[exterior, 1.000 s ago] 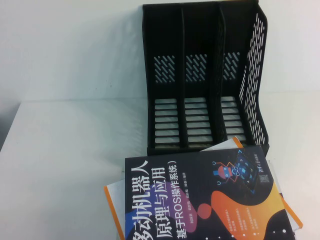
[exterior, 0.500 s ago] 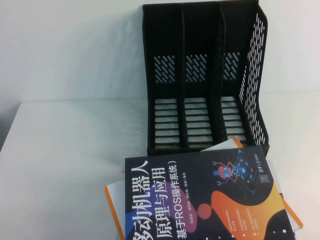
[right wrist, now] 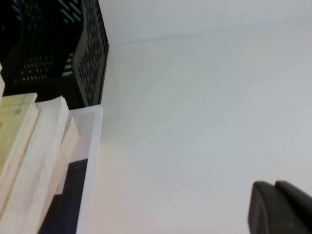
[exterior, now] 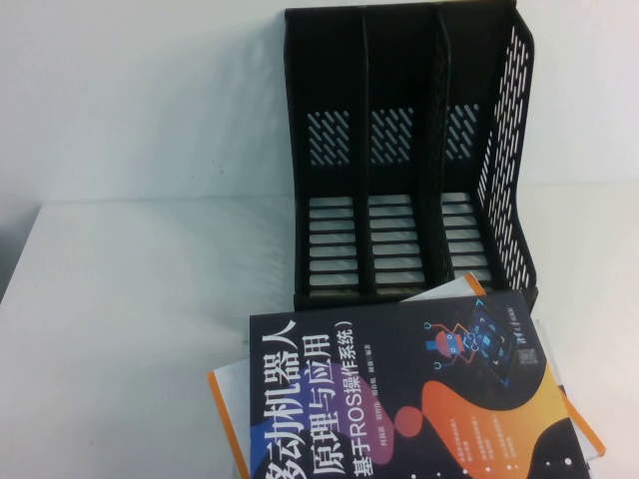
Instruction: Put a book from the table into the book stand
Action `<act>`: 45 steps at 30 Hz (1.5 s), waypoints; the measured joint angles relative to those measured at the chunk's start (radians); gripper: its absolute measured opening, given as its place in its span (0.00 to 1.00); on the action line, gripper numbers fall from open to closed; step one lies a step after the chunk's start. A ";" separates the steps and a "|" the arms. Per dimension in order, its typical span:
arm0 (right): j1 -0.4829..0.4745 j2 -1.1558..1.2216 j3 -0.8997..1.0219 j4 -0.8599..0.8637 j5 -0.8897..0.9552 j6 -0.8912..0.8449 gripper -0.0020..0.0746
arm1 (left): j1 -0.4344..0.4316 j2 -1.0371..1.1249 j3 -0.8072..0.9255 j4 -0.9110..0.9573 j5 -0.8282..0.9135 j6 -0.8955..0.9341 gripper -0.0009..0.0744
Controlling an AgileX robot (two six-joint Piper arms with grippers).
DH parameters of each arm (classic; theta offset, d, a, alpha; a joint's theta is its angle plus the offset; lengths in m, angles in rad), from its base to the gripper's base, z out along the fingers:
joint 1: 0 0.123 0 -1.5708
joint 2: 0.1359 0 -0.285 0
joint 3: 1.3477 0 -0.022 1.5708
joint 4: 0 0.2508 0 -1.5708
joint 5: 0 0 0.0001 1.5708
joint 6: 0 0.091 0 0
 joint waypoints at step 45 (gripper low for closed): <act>0.000 0.002 -0.401 0.029 -0.546 0.118 0.02 | 0.000 -0.004 -0.248 0.086 -0.786 -0.238 0.01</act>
